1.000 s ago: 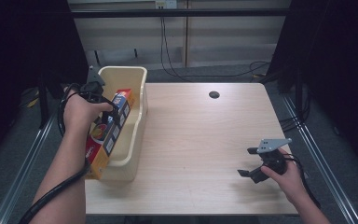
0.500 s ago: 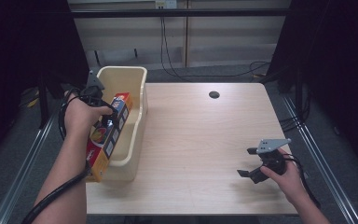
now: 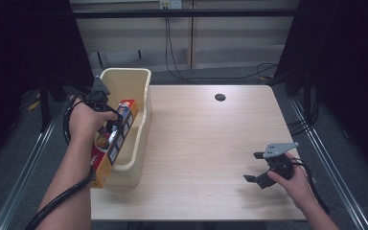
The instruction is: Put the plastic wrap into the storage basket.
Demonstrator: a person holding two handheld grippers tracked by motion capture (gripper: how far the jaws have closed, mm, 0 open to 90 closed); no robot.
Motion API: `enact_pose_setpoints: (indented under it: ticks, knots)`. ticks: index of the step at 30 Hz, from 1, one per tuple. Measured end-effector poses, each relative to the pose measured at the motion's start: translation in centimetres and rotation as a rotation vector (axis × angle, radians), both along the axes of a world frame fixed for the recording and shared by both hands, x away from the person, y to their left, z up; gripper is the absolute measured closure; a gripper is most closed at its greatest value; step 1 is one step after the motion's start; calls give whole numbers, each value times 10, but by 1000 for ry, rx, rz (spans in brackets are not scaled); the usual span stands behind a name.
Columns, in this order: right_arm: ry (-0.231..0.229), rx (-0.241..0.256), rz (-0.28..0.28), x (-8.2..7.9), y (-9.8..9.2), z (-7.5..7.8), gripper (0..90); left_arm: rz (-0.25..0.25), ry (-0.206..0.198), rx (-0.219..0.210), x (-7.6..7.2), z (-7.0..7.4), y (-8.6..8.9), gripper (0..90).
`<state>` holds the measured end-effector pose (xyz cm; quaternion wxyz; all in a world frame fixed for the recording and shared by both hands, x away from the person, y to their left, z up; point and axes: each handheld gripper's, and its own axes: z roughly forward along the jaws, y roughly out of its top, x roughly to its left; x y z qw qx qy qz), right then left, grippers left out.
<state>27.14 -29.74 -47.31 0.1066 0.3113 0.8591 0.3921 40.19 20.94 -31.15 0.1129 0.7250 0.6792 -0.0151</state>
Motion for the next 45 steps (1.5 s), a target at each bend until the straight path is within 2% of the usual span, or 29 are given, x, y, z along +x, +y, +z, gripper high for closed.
enact_pose_setpoints:
  ticks: [17,30,39,43,45]
  knots:
    - [3,-2,6,0,0,-1,31,1,14,0,3,-7,0,399]
    - [4,-11,12,0,1,-1,32,-16,49,15,8,-14,-5,398]
    - [6,-11,15,0,2,-1,32,-20,50,18,10,-17,-7,398]
    - [2,-11,14,0,2,-1,32,-20,58,12,11,-19,-6,397]
    - [2,-11,14,0,2,-1,32,-5,60,3,11,-20,-6,397]
